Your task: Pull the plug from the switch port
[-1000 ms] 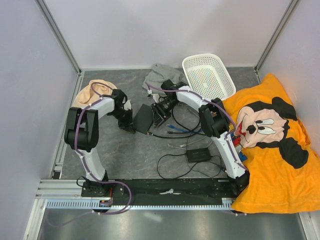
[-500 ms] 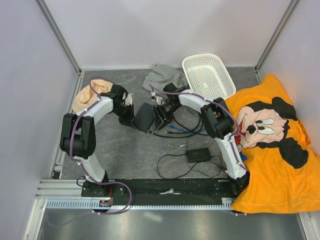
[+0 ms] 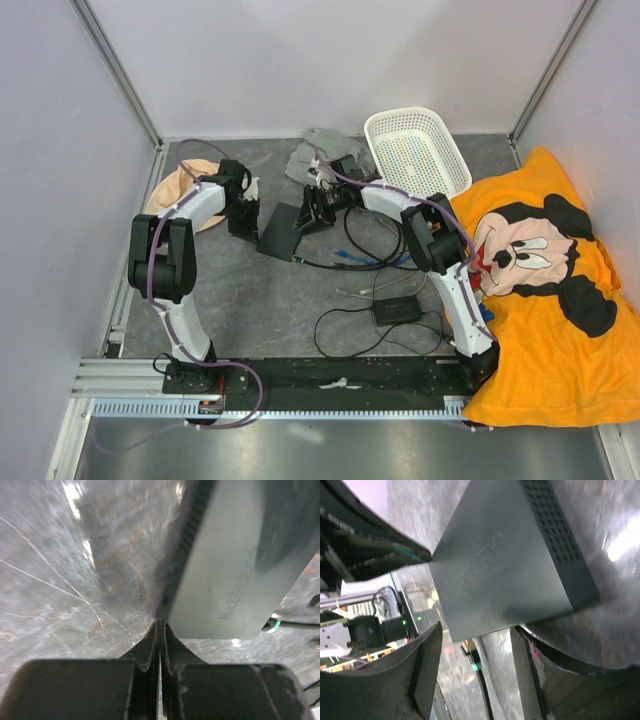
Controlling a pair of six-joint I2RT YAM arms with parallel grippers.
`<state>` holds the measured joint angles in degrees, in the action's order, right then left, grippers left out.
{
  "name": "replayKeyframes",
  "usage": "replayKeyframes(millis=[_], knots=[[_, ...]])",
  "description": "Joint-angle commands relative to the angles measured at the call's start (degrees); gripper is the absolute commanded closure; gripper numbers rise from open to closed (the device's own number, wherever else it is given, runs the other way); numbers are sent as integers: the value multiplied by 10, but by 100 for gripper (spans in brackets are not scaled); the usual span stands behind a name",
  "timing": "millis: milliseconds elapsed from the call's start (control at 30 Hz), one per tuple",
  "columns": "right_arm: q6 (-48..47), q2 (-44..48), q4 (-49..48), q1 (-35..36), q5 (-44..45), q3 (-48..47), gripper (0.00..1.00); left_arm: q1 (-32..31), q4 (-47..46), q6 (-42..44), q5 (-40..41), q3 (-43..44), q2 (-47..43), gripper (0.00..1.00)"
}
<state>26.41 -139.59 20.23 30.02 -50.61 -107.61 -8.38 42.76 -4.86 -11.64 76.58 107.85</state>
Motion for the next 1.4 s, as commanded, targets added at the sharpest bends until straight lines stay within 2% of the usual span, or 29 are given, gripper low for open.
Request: replayKeyframes(millis=[0, 133, 333, 433, 533, 633, 833, 900, 1033, 1200, 1300, 1367], knots=[[50, -31, -77, 15, -12, -44, 35, -2, -13, 10, -26, -33, -8, 98], [64, -37, -99, 20, -23, -42, 34, -2, -24, -1, -60, -73, -33, 98], [17, 9, -66, -6, -52, 5, 37, -1, -21, 12, 15, -81, -77, 98], [-6, 9, -35, -12, -77, 19, 41, -1, -22, 7, 20, -58, -89, 98], [-22, 11, -16, -11, -99, 34, 44, -2, -22, 6, -7, -35, -87, 98], [-37, 16, 1, -8, -102, 50, 45, -2, -22, 2, -71, -34, -80, 98], [-55, 28, 19, 1, -100, 77, 45, -15, -45, -16, -117, -94, -90, 98], [-59, 29, 21, 4, -97, 81, 46, -19, -50, -20, -110, -114, -93, 98], [-66, 29, 27, 11, -84, 80, 46, -21, -54, -28, -41, -129, -86, 98], [-77, 21, 37, 22, -76, 66, 48, -23, -61, -37, -42, -127, -70, 99], [-80, 17, 41, 22, -73, 59, 48, -23, -41, -23, -97, -107, -69, 98], [-81, 18, 43, 21, -73, 59, 48, -23, -16, -9, -161, -86, -72, 98]])
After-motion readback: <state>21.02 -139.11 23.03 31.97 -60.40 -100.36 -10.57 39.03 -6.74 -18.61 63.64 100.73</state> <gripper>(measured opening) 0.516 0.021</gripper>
